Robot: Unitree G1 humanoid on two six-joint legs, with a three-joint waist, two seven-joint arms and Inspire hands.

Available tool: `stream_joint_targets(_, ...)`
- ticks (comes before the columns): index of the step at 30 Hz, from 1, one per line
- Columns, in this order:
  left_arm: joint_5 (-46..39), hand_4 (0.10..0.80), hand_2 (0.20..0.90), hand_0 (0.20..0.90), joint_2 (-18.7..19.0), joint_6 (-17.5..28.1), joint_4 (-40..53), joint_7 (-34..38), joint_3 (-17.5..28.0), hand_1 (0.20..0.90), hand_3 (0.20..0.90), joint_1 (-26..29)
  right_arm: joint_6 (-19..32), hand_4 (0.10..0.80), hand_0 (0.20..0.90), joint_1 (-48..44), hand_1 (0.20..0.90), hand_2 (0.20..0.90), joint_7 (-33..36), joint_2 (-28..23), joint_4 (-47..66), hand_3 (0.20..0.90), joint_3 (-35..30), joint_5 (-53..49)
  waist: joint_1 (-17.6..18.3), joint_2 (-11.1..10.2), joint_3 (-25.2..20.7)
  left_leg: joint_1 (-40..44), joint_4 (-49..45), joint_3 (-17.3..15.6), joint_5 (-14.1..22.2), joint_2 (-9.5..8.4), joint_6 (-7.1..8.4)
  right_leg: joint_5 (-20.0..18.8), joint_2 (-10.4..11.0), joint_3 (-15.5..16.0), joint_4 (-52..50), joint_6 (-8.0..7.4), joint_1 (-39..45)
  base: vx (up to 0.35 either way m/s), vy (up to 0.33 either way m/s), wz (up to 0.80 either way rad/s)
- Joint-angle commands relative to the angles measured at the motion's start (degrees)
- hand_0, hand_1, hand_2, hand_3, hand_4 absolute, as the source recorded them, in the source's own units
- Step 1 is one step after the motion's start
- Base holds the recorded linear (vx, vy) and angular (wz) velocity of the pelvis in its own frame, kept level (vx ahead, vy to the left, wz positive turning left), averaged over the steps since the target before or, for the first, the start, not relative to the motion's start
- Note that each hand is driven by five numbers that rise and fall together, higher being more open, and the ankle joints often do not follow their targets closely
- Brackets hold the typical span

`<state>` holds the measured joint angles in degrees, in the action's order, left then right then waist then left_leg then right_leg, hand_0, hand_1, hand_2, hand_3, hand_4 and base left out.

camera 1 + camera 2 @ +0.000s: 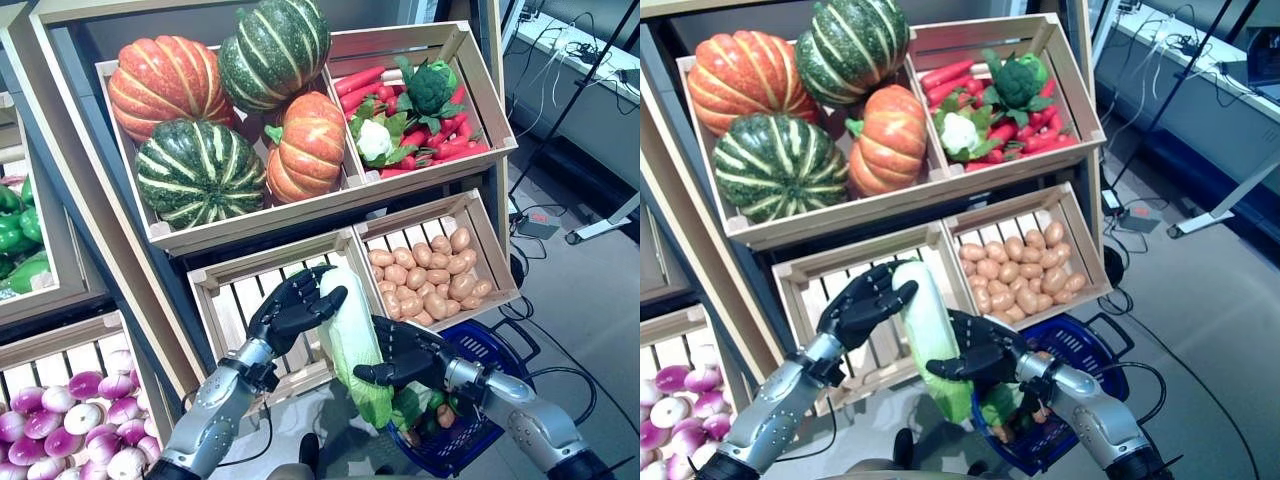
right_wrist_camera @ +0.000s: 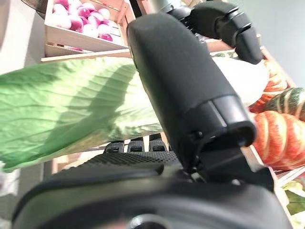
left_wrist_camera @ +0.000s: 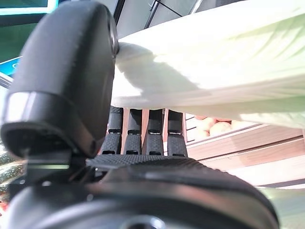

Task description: Put vegetables into the basket

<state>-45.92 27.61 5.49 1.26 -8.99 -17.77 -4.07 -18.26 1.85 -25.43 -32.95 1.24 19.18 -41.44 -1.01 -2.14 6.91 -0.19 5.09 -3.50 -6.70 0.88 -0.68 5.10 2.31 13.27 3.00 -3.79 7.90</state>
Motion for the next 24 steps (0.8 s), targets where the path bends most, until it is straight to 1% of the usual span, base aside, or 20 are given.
stream_joint_targets(1,-4.56,0.400,0.300,0.300,-0.40,6.71,4.28,-3.04,0.32,0.300,0.300,6.81,-0.21,0.800,0.900,-4.32,0.900,0.900,-4.48,-1.16,0.53,0.900,2.88,-3.16,-0.50,-1.20,-4.64,4.39,-0.09,-0.77,7.66,1.40,2.20,-6.76,4.13,-0.50,2.00,-2.70,-2.44,0.000,0.000,0.00)
stream_joint_targets(8,-4.83,0.400,0.300,0.300,0.04,6.65,4.13,-3.72,-0.05,0.300,0.300,7.04,-1.74,0.800,0.900,-4.89,0.900,0.900,-5.91,-2.35,-0.35,0.900,3.55,-3.15,-0.60,-1.32,-4.84,4.39,-0.09,-0.53,7.56,1.45,2.33,-6.70,4.01,-0.56,2.00,-2.63,-2.32,0.000,0.000,0.00)
stream_joint_targets(9,-4.77,0.400,0.300,0.300,-0.02,6.51,4.08,-3.83,-0.17,0.300,0.300,7.14,-2.08,0.563,0.545,-5.05,0.545,0.545,-6.42,-2.50,-0.52,0.545,3.68,-2.81,-0.61,-1.31,-4.87,4.38,-0.09,-0.44,7.57,1.44,2.35,-6.68,4.00,-0.59,2.00,-2.63,-2.33,0.000,0.000,0.00)
stream_joint_targets(10,-4.84,0.400,0.300,0.300,-0.01,6.39,4.16,-3.95,-0.24,0.300,0.300,7.16,-2.10,0.452,0.378,-5.01,0.378,0.378,-6.73,-2.65,-0.47,0.378,3.78,-2.64,-0.61,-1.28,-4.87,4.35,-0.09,-0.40,7.55,1.45,2.39,-6.68,3.99,-0.57,2.00,-2.63,-2.35,0.000,0.000,0.00)
stream_joint_targets(11,-4.86,0.400,0.300,0.300,0.04,6.12,4.33,-4.25,-0.37,0.300,0.300,7.18,-2.32,0.400,0.300,-4.98,0.300,0.300,-6.60,-2.78,-0.28,0.300,3.88,-3.11,-0.58,-1.28,-4.90,4.36,-0.09,-0.36,7.54,1.47,2.38,-6.65,3.99,-0.64,2.00,-2.62,-2.34,0.000,0.000,0.00)
stream_joint_targets(16,-4.54,0.400,0.300,0.300,0.23,5.45,4.69,-6.46,-0.93,0.300,0.300,7.03,-2.61,0.400,0.300,-4.67,0.300,0.300,-6.64,-2.67,-0.02,0.300,4.09,-3.07,-0.49,-1.20,-5.03,4.39,-0.09,-0.39,7.56,1.50,2.39,-6.62,3.99,-0.76,2.00,-2.63,-2.32,0.000,0.000,0.00)
stream_joint_targets(17,-4.38,0.400,0.300,0.300,0.30,4.59,4.90,-7.27,-1.27,0.300,0.300,7.02,-2.53,0.400,0.300,-4.54,0.300,0.300,-6.52,-2.43,-0.28,0.300,4.18,-3.05,-0.42,-1.15,-5.10,4.45,-0.09,-0.42,7.58,1.50,2.37,-6.61,3.97,-0.86,2.00,-2.64,-2.30,0.000,0.000,0.00)
stream_joint_targets(24,-3.84,0.400,0.300,0.300,0.96,3.03,5.47,-8.98,-2.44,0.300,0.300,7.00,-2.44,0.400,0.300,-3.96,0.300,0.300,-5.42,-1.76,-0.27,0.300,4.28,-4.73,-0.11,-0.76,-5.16,4.49,-0.09,-0.63,7.52,1.57,2.34,-6.64,3.95,-1.32,2.00,-2.76,-2.34,0.000,0.000,0.00)
